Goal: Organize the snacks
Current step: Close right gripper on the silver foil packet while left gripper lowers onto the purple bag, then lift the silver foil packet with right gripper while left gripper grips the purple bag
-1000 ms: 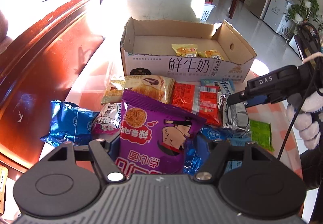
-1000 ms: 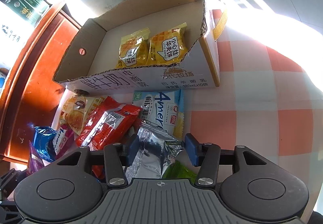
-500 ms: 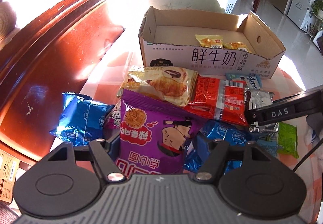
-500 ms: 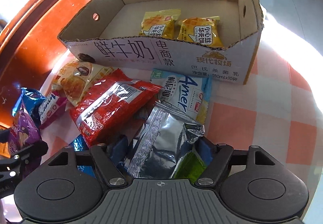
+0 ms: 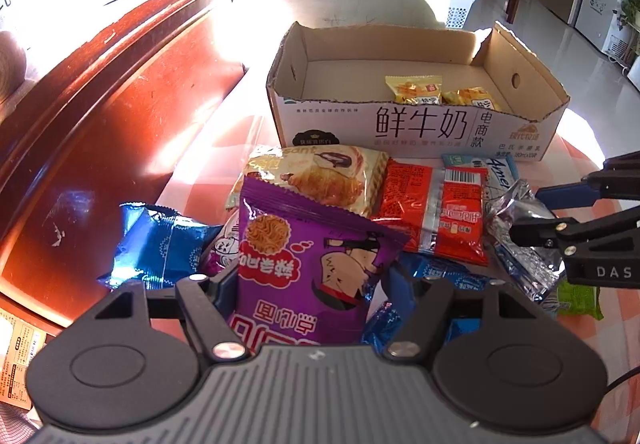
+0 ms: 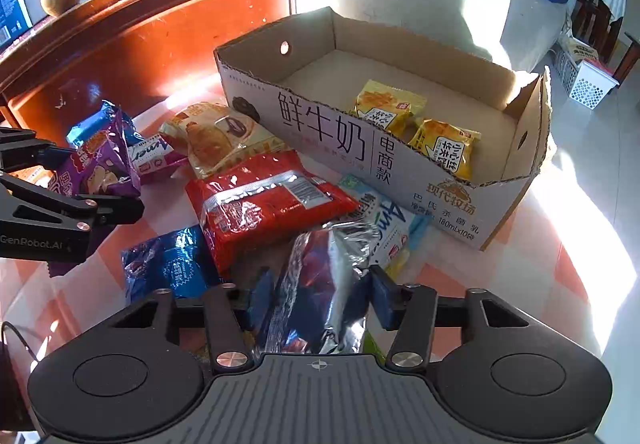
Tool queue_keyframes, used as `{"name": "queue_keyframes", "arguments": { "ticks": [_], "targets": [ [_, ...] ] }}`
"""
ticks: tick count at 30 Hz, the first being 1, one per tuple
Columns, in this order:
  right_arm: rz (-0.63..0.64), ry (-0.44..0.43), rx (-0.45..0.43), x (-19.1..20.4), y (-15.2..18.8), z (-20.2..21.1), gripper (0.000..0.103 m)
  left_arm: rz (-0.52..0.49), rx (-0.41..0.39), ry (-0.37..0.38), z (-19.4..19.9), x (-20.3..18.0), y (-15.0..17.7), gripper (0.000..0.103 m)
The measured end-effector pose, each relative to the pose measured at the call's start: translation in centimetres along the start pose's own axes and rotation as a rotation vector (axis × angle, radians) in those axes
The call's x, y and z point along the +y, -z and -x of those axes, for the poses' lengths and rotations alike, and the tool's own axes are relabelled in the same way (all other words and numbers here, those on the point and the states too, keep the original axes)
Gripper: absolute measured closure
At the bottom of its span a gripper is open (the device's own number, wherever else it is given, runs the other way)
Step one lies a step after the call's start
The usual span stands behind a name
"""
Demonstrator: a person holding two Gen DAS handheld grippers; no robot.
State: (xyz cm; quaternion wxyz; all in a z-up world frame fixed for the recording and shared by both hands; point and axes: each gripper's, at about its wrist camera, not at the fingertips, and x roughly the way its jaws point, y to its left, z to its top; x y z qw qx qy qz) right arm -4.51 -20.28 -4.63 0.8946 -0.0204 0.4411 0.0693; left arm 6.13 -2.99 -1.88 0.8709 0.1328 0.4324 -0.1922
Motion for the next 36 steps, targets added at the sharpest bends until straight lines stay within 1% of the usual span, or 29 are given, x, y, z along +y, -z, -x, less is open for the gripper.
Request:
{"name": "queue_keyframes", "arguments": {
  "ticks": [2, 5, 6, 8, 10, 12, 14, 16, 18, 20, 24, 26, 27, 29, 31, 33, 36],
  "targets": [
    [0.007, -0.008, -0.024, 0.0, -0.1, 0.7, 0.067, -0.003, -0.008, 0.001, 0.0, -0.3, -0.2, 0.032],
    [0.001, -0.014, 0.007, -0.1, 0.0, 0.0, 0.067, -0.013, -0.006, 0.003, -0.3, -0.8, -0.4, 0.032],
    [-0.023, -0.021, 0.025, -0.4, 0.1, -0.2, 0.063, -0.014, -0.006, 0.004, -0.3, -0.8, -0.4, 0.032],
    [-0.107, -0.033, 0.057, -1.8, 0.2, -0.3, 0.061, -0.015, -0.007, 0.005, -0.3, -0.8, -0.4, 0.032],
    [-0.168, -0.038, 0.065, -3.0, 0.2, -0.2, 0.056, -0.024, -0.008, -0.002, -0.3, -0.9, -0.4, 0.032],
    [-0.189, -0.042, 0.075, -3.6, 0.3, -0.1, 0.045, -0.03, -0.007, -0.008, -0.4, -0.9, -0.4, 0.032],
    [-0.176, -0.054, 0.087, -3.6, 0.5, -0.2, 0.041, -0.022, -0.005, 0.0, -0.3, -0.8, -0.4, 0.032],
    [-0.141, -0.061, 0.101, -3.3, 0.7, -0.3, 0.034, -0.024, -0.005, 0.0, -0.3, -0.9, -0.4, 0.032],
    [-0.087, -0.068, 0.113, -2.7, 1.0, -0.5, 0.033, -0.03, -0.004, -0.001, -0.4, -0.9, -0.4, 0.032],
    [-0.058, -0.075, 0.126, -2.2, 1.3, -1.1, 0.029, -0.029, 0.001, 0.003, -0.5, -1.0, -0.4, 0.032],
    [-0.003, -0.041, 0.154, -1.1, 1.9, -3.1, 0.028, -0.039, 0.004, -0.005, -0.8, -1.3, -0.4, 0.032],
    [-0.01, -0.03, 0.165, -0.8, 2.1, -4.0, 0.028, -0.048, 0.003, -0.013, -0.9, -1.5, -0.4, 0.032],
    [-0.016, -0.029, 0.148, -0.7, 2.2, -4.2, 0.022, -0.056, 0.004, -0.019, -1.0, -1.6, -0.3, 0.032],
    [0.002, -0.029, 0.139, -0.4, 2.2, -4.1, 0.025, -0.064, 0.006, -0.02, -1.1, -1.8, -0.2, 0.033],
    [-0.003, -0.044, 0.135, -0.5, 2.0, -3.7, 0.043, -0.062, 0.007, -0.011, -1.1, -1.9, -0.2, 0.036],
    [-0.012, -0.045, 0.133, -0.6, 2.0, -3.4, 0.044, -0.069, 0.002, -0.017, -1.0, -2.0, -0.2, 0.038],
    [-0.003, -0.035, 0.089, -0.5, 1.7, -2.0, 0.044, -0.065, -0.008, 0.005, -0.8, -1.9, -0.3, 0.039]
  ]
}}
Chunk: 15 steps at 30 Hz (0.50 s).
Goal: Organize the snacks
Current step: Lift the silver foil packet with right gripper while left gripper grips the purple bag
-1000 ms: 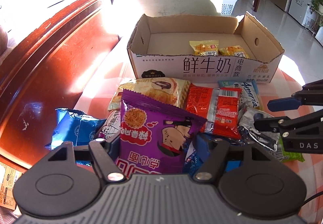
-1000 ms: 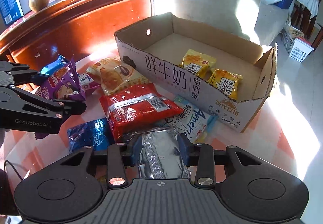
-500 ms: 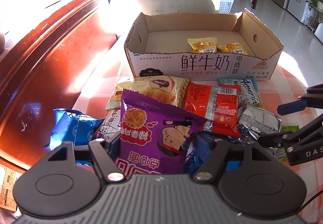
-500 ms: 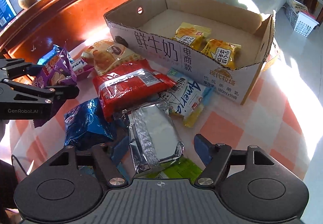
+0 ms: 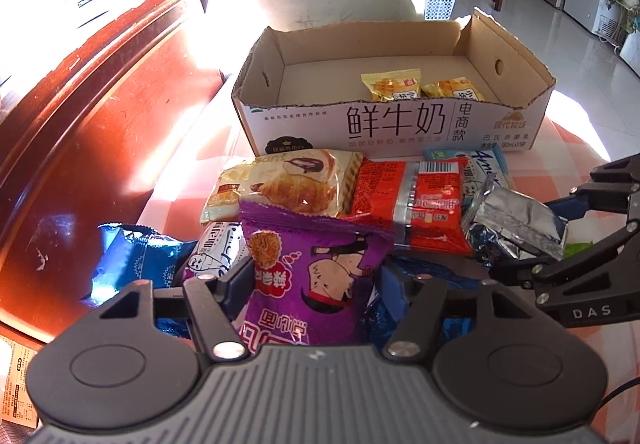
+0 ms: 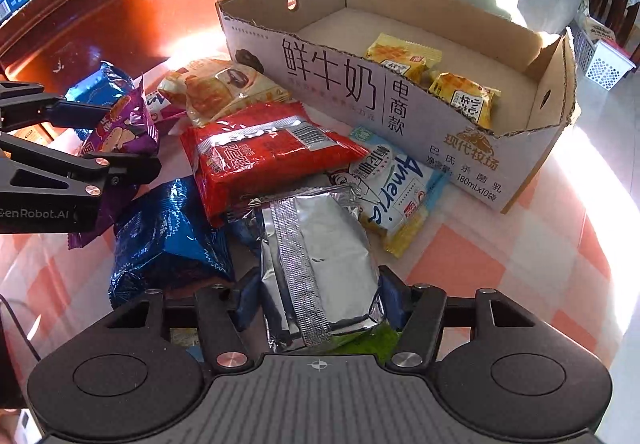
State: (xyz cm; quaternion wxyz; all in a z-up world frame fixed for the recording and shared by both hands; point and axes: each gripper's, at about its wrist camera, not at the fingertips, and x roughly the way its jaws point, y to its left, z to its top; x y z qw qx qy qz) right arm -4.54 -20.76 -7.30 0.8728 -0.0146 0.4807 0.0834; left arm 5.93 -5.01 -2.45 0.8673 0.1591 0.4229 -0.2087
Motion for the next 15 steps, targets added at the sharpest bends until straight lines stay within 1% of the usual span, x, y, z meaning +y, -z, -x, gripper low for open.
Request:
{"name": "queue_keyframes", "arguments": {
  "ticks": [5, 8, 9, 10, 11, 13, 15],
  "targets": [
    [-0.032, -0.033, -0.093, -0.6, -0.9, 3.0, 0.044, 0.011, -0.036, 0.007, 0.9, 0.3, -0.5, 0.041],
    [-0.027, -0.047, -0.125, -0.5, -1.3, 4.0, 0.044, 0.022, -0.055, 0.014, 1.5, 0.5, -0.8, 0.043],
    [-0.027, -0.048, -0.135, -0.5, -1.4, 4.3, 0.044, 0.021, -0.061, 0.012, 1.7, 0.6, -0.9, 0.048],
    [-0.028, -0.051, -0.145, -0.4, -1.5, 4.6, 0.044, 0.019, -0.077, 0.012, 2.0, 0.5, -1.1, 0.061],
    [-0.029, -0.054, -0.156, -0.4, -1.6, 4.9, 0.044, 0.017, -0.087, 0.009, 2.3, 0.5, -1.3, 0.063],
    [-0.029, -0.061, -0.167, -0.5, -1.8, 5.1, 0.044, 0.023, -0.116, 0.019, 2.8, 0.5, -1.7, 0.063],
    [-0.032, -0.065, -0.159, -0.4, -1.9, 4.8, 0.044, 0.028, -0.109, 0.037, 2.6, 0.3, -1.8, 0.062]
  ]
}}
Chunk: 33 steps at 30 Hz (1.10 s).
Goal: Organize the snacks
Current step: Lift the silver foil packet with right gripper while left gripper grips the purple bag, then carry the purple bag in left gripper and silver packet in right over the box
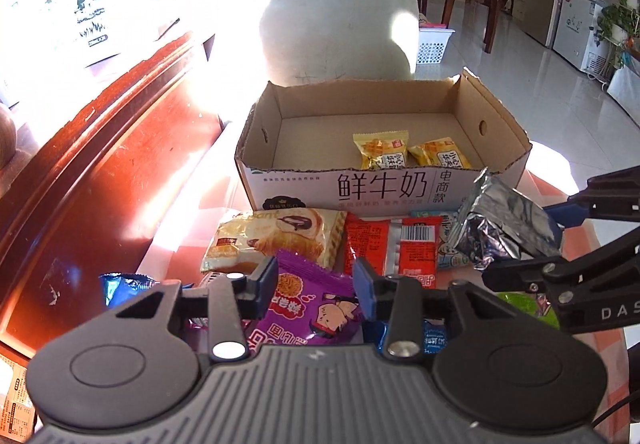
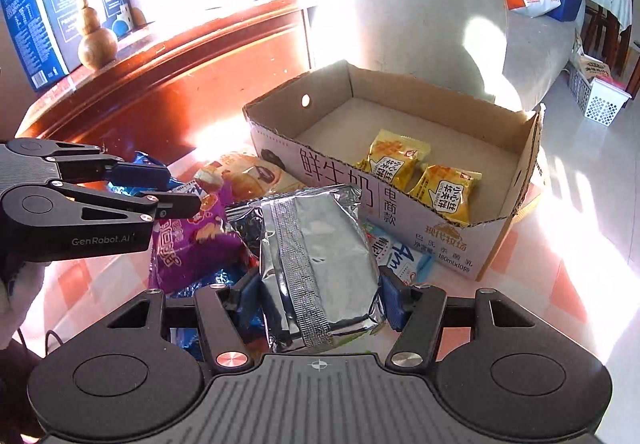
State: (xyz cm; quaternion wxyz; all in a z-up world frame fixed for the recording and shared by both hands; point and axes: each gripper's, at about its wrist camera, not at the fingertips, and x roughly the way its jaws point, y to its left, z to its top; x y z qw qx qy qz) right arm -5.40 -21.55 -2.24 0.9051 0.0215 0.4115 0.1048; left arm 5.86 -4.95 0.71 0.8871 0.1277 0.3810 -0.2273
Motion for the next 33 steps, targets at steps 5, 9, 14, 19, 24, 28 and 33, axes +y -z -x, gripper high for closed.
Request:
{"name": "queue_keyframes", "arguments": {
  "ticks": [5, 9, 14, 19, 24, 28, 33],
  "targets": [
    [0.003, 0.018, 0.036, 0.0, 0.6, -0.8, 0.043, 0.02, 0.046, 0.04, -0.7, 0.9, 0.5, 0.054],
    [-0.02, 0.018, 0.032, -0.3, 0.6, -0.7, 0.043, 0.006, 0.045, 0.075, -0.7, 2.1, 1.0, 0.023],
    [-0.019, 0.005, 0.044, 0.0, 0.7, -1.0, 0.043, -0.116, 0.104, 0.069, -3.1, 0.9, 1.9, 0.017],
    [-0.023, 0.003, 0.053, 0.1, 0.6, -1.2, 0.043, -0.211, 0.175, 0.018, -6.2, 0.2, 3.1, 0.017],
    [-0.033, 0.005, 0.056, 0.0, 0.5, -1.4, 0.043, -0.214, 0.166, 0.032, -6.6, -0.2, 3.3, 0.034],
    [-0.041, 0.012, 0.067, -0.1, 0.5, -1.7, 0.043, -0.182, 0.164, 0.028, -6.2, -0.1, 3.3, 0.037],
    [-0.043, 0.01, 0.054, -0.1, 0.3, -1.4, 0.043, -0.148, 0.125, 0.03, -4.2, 0.2, 2.7, 0.038]
  ]
}}
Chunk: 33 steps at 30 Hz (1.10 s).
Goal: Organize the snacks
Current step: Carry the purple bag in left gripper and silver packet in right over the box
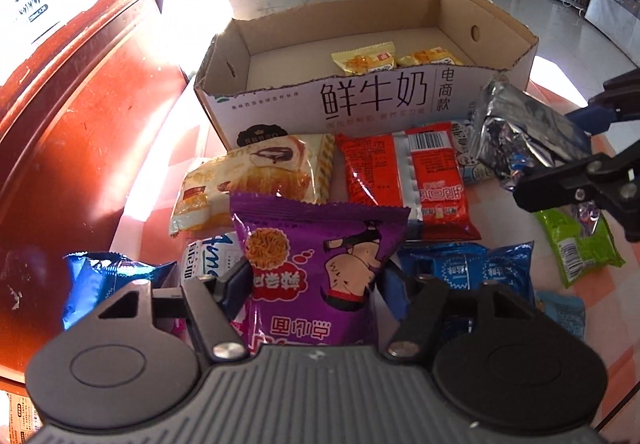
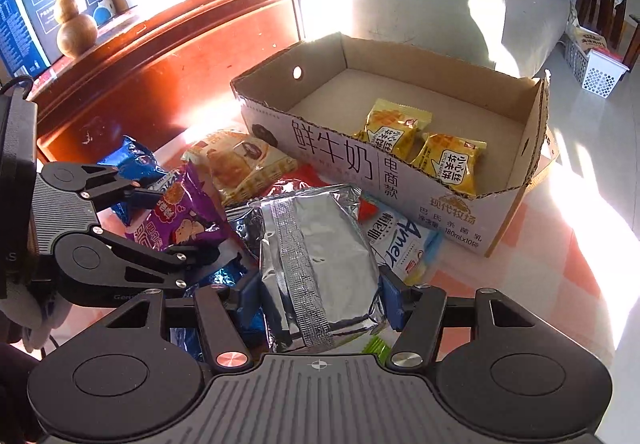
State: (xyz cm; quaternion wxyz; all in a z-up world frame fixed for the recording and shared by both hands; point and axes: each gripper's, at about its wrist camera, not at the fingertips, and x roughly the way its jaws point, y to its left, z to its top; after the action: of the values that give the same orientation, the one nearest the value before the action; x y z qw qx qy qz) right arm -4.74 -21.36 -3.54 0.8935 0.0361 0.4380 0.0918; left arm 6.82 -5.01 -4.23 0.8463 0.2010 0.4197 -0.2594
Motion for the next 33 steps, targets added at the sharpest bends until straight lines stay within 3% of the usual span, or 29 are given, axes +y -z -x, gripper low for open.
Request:
{"name": "queue_keyframes", "arguments": {
  "ticks": [15, 33],
  "targets": [
    [-0.02, -0.007, -0.071, -0.2, -1.0, 1.4, 0.043, 0.148, -0.184, -0.014, 4.9, 1.8, -3.2, 0.038],
    [-0.11, 0.058, -0.262, -3.9, -5.7, 4.5, 0.043, 0.241, -0.32, 0.002, 4.0, 2.0, -10.7, 0.038]
  ]
}}
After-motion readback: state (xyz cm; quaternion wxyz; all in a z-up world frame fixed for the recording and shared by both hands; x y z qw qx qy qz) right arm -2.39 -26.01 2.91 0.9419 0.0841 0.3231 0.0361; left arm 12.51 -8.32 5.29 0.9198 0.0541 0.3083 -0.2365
